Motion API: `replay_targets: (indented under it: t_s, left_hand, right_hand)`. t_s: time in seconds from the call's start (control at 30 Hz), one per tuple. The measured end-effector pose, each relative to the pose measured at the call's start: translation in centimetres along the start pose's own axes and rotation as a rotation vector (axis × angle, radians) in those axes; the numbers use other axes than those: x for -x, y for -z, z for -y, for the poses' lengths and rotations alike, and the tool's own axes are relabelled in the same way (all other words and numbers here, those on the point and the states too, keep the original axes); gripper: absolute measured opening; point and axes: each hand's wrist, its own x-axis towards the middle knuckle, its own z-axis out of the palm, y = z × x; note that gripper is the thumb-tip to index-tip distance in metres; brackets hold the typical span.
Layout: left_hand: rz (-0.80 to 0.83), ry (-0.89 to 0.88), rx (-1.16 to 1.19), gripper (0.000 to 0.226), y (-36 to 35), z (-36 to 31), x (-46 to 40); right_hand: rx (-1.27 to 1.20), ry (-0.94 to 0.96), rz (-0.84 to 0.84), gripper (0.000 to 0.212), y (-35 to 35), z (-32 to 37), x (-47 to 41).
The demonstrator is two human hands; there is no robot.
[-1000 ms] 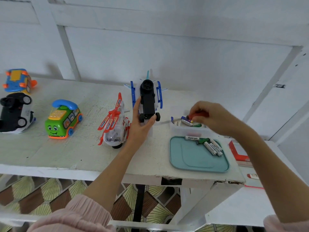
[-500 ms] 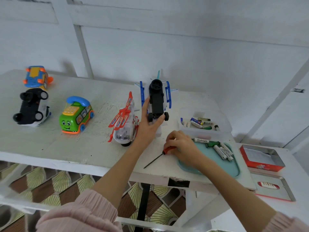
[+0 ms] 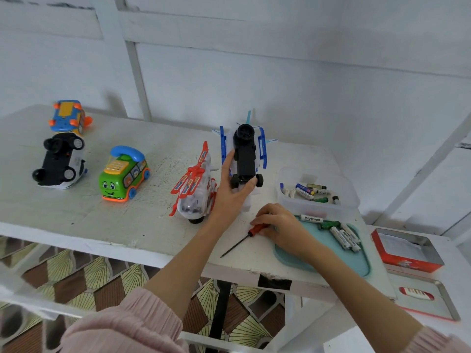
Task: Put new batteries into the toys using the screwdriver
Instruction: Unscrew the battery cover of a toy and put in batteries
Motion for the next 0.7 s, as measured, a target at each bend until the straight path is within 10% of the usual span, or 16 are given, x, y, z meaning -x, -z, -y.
replay_targets:
  t_s: [0.17, 0.43, 0.7]
  left_hand:
    - [-0.002, -0.03, -0.025, 0.069, 0.2, -0.5, -0.4]
    - [0.06, -0.122, 0.028, 0.07, -0.5, -3.5, -2.5]
    - [0.168, -0.191, -0.139, 0.073, 2.8, -7.9, -5.7]
  right_hand:
    - [-0.061, -0.044, -0.038, 0.026, 0.5, -0.6, 0.1]
    - [-0.283, -0.103, -0.594, 0.021, 8.4, 1.9, -4.1]
    - [-0.68, -0.225, -0.361, 0.065, 13.5, 5.3, -12.6]
